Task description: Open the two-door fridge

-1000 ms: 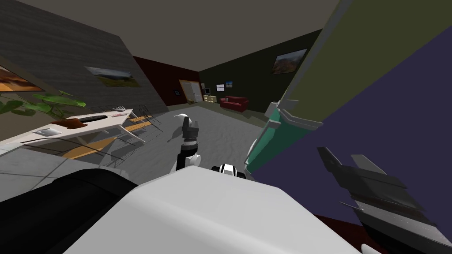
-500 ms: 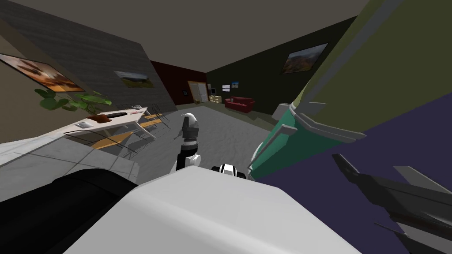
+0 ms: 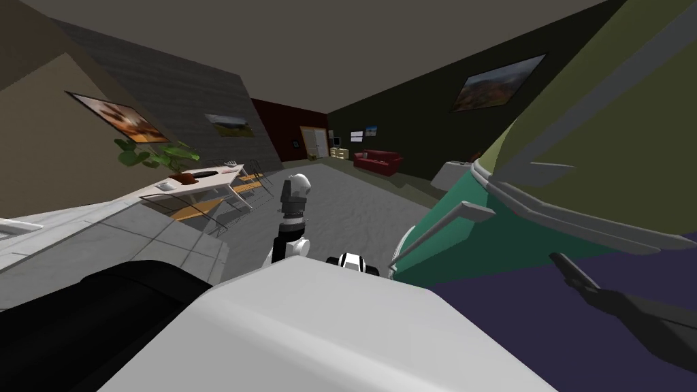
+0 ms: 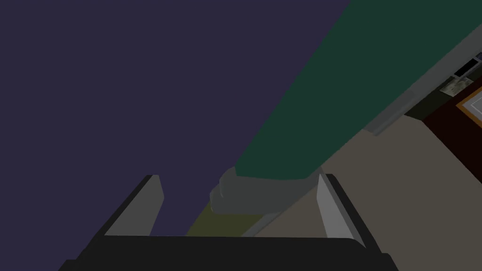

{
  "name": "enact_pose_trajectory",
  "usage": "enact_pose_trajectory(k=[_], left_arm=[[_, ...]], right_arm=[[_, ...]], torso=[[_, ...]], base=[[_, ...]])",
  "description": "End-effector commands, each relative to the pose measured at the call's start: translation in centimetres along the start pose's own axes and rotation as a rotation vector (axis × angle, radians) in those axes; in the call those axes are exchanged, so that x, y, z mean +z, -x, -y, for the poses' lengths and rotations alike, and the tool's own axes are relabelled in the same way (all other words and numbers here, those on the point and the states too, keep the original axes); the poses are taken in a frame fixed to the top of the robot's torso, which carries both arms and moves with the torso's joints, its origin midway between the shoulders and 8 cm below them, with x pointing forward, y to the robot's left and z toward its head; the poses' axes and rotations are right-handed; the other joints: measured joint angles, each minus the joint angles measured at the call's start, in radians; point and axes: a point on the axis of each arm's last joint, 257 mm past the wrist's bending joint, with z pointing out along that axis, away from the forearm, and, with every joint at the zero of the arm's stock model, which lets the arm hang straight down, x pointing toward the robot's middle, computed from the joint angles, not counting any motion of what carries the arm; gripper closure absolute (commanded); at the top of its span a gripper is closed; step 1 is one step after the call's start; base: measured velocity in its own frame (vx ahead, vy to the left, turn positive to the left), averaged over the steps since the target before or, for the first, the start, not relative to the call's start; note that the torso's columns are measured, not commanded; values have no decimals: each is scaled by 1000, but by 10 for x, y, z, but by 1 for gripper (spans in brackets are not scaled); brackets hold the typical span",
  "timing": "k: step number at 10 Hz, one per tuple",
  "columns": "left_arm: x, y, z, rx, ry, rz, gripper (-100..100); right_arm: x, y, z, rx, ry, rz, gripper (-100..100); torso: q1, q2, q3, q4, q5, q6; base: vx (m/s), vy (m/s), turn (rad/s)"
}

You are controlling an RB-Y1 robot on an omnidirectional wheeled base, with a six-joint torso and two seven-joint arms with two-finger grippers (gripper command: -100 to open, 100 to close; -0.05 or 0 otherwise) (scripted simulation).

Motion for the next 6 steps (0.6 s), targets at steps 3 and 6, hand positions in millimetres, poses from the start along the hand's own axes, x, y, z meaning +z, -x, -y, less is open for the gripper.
enact_pose_trajectory(k=[3,6], left_arm=[[0,0,0,0,0,0,0],[0,0,0,0,0,0,0]], right_arm=[[-13,1,37,-272,-50,-67,-100],[-23,3,61,-448,-79,-117,-100]], torso=[[-1,-6,-6,-2,2,-3],[0,-11,-11,-3,5,-6]], base=[[39,46,139],[54,47,140]])
